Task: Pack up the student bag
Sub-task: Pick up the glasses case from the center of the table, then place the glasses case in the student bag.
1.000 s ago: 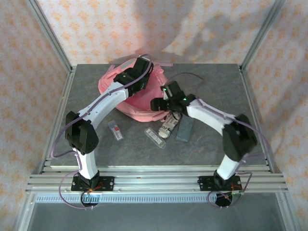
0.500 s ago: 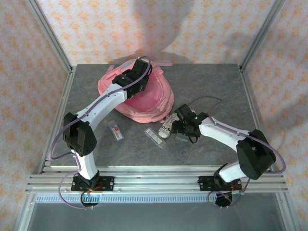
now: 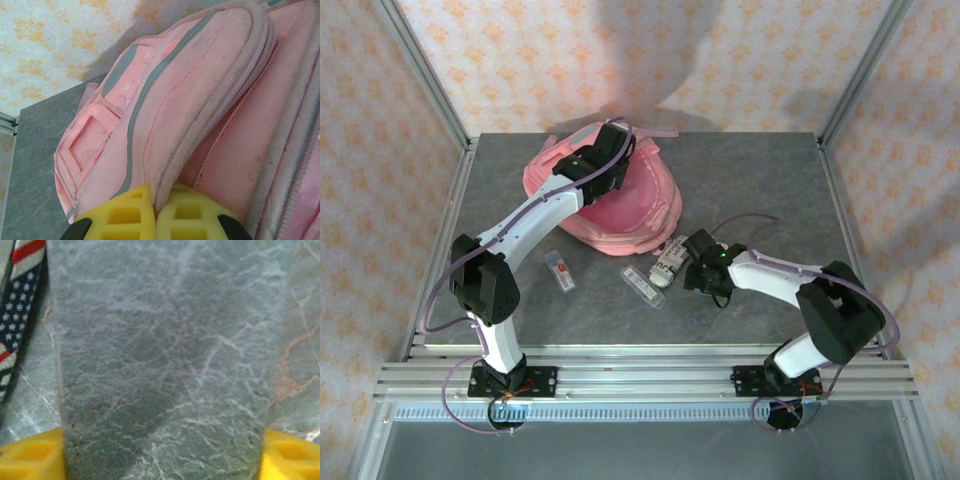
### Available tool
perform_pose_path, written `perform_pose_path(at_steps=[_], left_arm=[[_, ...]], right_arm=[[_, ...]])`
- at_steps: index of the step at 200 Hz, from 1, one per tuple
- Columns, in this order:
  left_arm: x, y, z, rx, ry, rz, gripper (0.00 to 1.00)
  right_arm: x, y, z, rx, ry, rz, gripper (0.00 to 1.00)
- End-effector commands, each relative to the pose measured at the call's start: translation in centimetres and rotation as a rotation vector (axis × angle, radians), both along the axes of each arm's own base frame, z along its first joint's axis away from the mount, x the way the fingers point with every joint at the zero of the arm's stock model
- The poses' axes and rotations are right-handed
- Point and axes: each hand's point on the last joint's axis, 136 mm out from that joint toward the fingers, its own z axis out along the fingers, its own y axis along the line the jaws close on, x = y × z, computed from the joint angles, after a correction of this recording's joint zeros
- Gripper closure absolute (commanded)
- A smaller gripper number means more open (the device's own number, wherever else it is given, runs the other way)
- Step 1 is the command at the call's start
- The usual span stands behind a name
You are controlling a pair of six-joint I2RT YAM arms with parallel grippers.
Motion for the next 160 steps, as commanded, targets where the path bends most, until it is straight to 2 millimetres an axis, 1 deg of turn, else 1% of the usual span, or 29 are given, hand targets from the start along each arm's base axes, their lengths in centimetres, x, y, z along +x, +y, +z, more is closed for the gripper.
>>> perform_pose_path(at_steps=[1, 14, 31, 45, 64, 80, 96, 111, 132, 160], left_arm=[[0.0, 1.3, 5.1, -0.075, -0.147, 0.061, 1.0], [0.0, 1.3, 5.2, -0.074, -0.15, 0.06, 1.0], [0.0, 1.3, 5.4, -0.077, -0.153, 0.059, 1.0], [0.0, 1.2, 5.4, -0.08, -0.155, 0.056, 1.0], [0.1, 1.1, 5.5, -0.081, -0.155, 0.055, 1.0], [0.1, 1.2, 5.6, -0.084, -0.158, 0.056, 1.0], [0.1, 1.2, 6.0, -0.088, -0.167, 0.059, 1.0], [0.1, 1.3, 6.4, -0.086, -0.173, 0.067, 1.0], [0.2, 1.5, 6.9, -0.083, -0.181, 0.074, 1.0], [0.3, 1.8, 7.5, -0.08, -0.189, 0.085, 1.0]], right_arm=[[0.4, -0.9, 1.0, -0.029, -0.055, -0.027, 0.47], [0.9, -1.1, 2.7, -0.03, -0.1, -0.032, 0.5], [1.8, -1.2, 5.2, -0.038, -0.161, -0.023, 0.59], [2.6, -0.9, 7.2, -0.033, -0.203, -0.006, 0.59], [3.8, 0.2, 9.8, -0.006, -0.252, 0.037, 0.6], [4.9, 2.0, 11.4, 0.035, -0.286, 0.113, 0.59], [6.2, 3.9, 12.2, 0.054, -0.301, 0.189, 0.6], [7.3, 6.3, 13.3, 0.082, -0.33, 0.267, 0.6], [8.7, 10.0, 14.1, 0.131, -0.368, 0.389, 0.6], [10.9, 13.9, 13.8, 0.134, -0.374, 0.505, 0.58]])
